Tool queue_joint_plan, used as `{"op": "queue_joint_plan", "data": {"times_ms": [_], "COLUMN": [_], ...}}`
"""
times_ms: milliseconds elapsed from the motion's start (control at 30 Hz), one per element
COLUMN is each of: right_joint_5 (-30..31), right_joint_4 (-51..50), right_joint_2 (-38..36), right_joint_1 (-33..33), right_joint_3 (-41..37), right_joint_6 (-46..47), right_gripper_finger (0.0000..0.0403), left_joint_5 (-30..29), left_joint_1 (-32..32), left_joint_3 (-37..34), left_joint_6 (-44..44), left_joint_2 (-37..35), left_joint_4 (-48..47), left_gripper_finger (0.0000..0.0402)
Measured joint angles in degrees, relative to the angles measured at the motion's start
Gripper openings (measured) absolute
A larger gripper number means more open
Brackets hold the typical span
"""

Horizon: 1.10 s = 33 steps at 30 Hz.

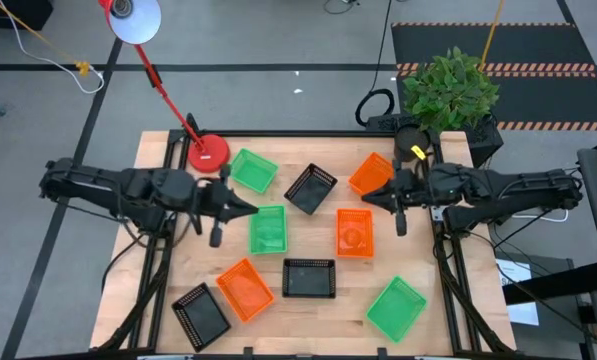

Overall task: Stack baskets by color
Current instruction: Stack the top orange bin on top of the middle orange bin

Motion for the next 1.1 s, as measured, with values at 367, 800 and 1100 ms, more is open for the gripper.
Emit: {"op": "queue_joint_plan", "data": {"times_ms": [367,800,1100], "right_joint_5": [0.3,9.4,13.8], "right_joint_4": [4.9,4.8,-0.8], "right_joint_2": [0.0,7.4,13.7], "right_joint_1": [0.0,5.3,3.6], "right_joint_3": [-5.1,-5.1,-5.1], "right_joint_6": [7.9,8.9,12.2], "right_gripper_finger": [0.0,0.0,0.0], "left_joint_5": [0.0,-0.1,-0.1], "left_joint_1": [0.0,0.2,0.2], "left_joint_3": [0.0,0.0,0.0], "left_joint_6": [1.4,3.8,4.0], "left_joint_2": [10.3,13.1,13.5], "left_joint_4": [0.1,0.2,0.2], "left_gripper_finger": [0.0017,0.0017,0.0017]}}
